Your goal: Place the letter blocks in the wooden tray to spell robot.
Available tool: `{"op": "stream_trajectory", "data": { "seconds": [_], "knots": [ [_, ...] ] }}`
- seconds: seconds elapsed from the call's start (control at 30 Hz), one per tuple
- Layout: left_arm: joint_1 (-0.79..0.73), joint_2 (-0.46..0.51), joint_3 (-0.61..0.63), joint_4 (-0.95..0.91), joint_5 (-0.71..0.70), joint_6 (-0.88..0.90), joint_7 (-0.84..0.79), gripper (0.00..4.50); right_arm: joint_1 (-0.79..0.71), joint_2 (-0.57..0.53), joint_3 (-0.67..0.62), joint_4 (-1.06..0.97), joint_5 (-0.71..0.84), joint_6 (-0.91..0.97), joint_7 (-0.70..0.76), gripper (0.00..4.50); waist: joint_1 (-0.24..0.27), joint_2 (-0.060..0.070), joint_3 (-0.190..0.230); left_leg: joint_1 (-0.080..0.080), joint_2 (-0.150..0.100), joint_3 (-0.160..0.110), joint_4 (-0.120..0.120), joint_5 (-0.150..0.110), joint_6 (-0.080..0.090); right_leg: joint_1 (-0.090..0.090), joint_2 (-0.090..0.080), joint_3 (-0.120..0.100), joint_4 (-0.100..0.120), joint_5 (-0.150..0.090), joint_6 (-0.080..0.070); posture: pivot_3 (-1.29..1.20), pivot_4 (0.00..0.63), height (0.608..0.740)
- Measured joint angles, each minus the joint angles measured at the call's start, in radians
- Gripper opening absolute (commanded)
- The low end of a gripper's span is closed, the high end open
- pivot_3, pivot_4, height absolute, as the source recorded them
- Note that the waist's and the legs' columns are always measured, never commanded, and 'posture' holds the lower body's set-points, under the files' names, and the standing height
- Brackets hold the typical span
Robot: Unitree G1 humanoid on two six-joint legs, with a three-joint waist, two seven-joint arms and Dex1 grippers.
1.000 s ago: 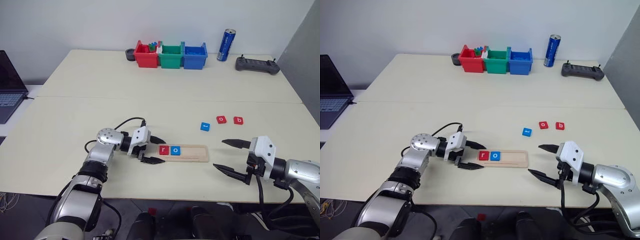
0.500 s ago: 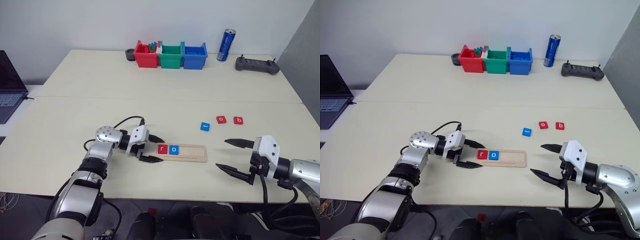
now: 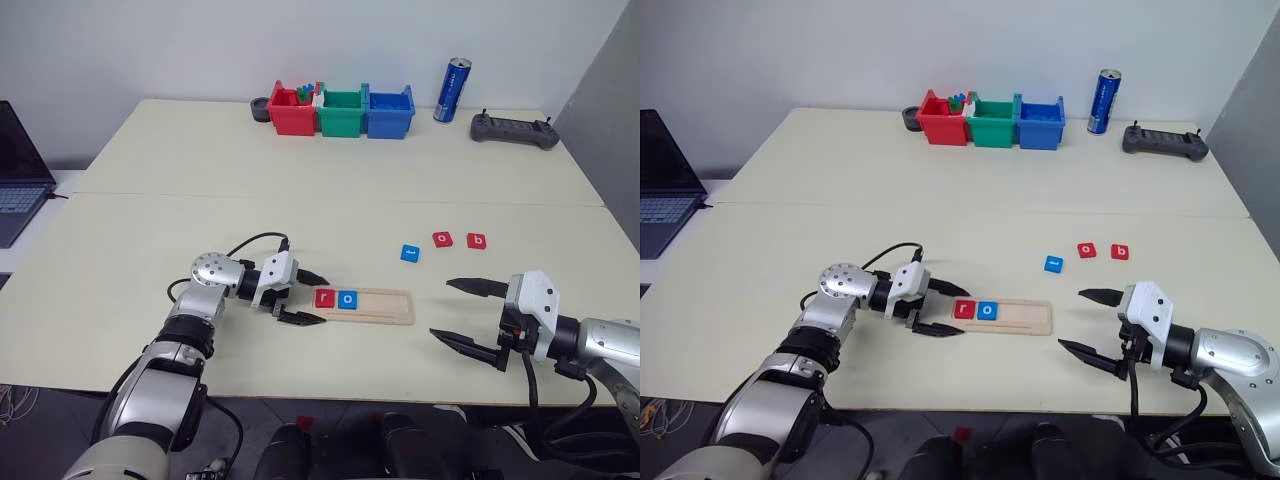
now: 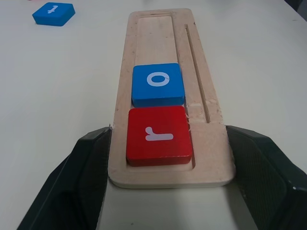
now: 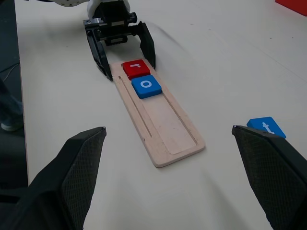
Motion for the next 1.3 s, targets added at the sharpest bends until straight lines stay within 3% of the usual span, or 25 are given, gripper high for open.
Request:
{"op": "stream_trajectory", "data": {
  "seconds": [0.37, 0.43, 0.5, 0.93, 1.13, 1.3],
  "knots": [
    [-0.018, -0.043, -0.005, 0.019, 0.019, -0.003, 0.036, 3.39, -0.006, 0.000, 0.001, 0.000, 0.000, 0.000, -0.003, 4.50, 0.001, 0.000, 0.000, 0.000, 0.000, 0.000, 0.000, 0.000, 0.000, 0.000, 0.000, 0.000, 0.000, 0.000, 0.000, 0.00, 0.150, 0.740],
    [-0.023, -0.043, -0.005, 0.026, 0.020, -0.003, 0.034, 4.11, -0.005, 0.000, 0.001, 0.000, 0.000, 0.000, -0.003, 4.50, 0.001, 0.000, 0.000, 0.000, 0.000, 0.000, 0.000, 0.000, 0.000, 0.000, 0.000, 0.000, 0.000, 0.000, 0.000, 0.00, 0.150, 0.740],
    [-0.029, -0.040, -0.005, 0.037, 0.020, -0.003, 0.021, 4.48, -0.005, 0.000, 0.001, 0.000, 0.000, 0.000, -0.006, 4.50, 0.000, 0.000, 0.000, 0.000, 0.000, 0.000, 0.000, 0.000, 0.000, 0.000, 0.000, 0.000, 0.000, 0.000, 0.000, 0.00, 0.150, 0.740],
    [-0.028, 0.012, -0.005, 0.012, 0.012, 0.034, -0.027, 4.48, 0.022, 0.008, -0.002, -0.002, 0.000, 0.010, -0.036, 4.50, -0.003, 0.000, 0.000, 0.000, 0.000, 0.000, 0.000, 0.000, 0.000, 0.000, 0.000, 0.000, 0.000, 0.000, 0.000, 0.00, 0.150, 0.740],
    [-0.013, 0.073, 0.041, -0.197, -0.064, 0.185, -0.031, 4.48, 0.008, 0.075, -0.074, -0.047, 0.034, 0.126, -0.207, 4.50, -0.002, 0.000, 0.000, 0.000, 0.000, 0.000, 0.000, 0.000, 0.000, 0.000, 0.000, 0.000, 0.000, 0.000, 0.000, 0.00, 0.150, 0.740],
    [0.064, 0.010, 0.056, -0.455, -0.128, 0.343, 0.094, 4.48, -0.056, 0.166, -0.087, -0.011, -0.081, 0.234, -0.478, 4.50, 0.003, 0.000, 0.000, 0.000, 0.000, 0.000, 0.000, 0.000, 0.000, 0.000, 0.000, 0.001, 0.000, 0.000, 0.000, 0.00, 0.150, 0.740]
  ]
}}
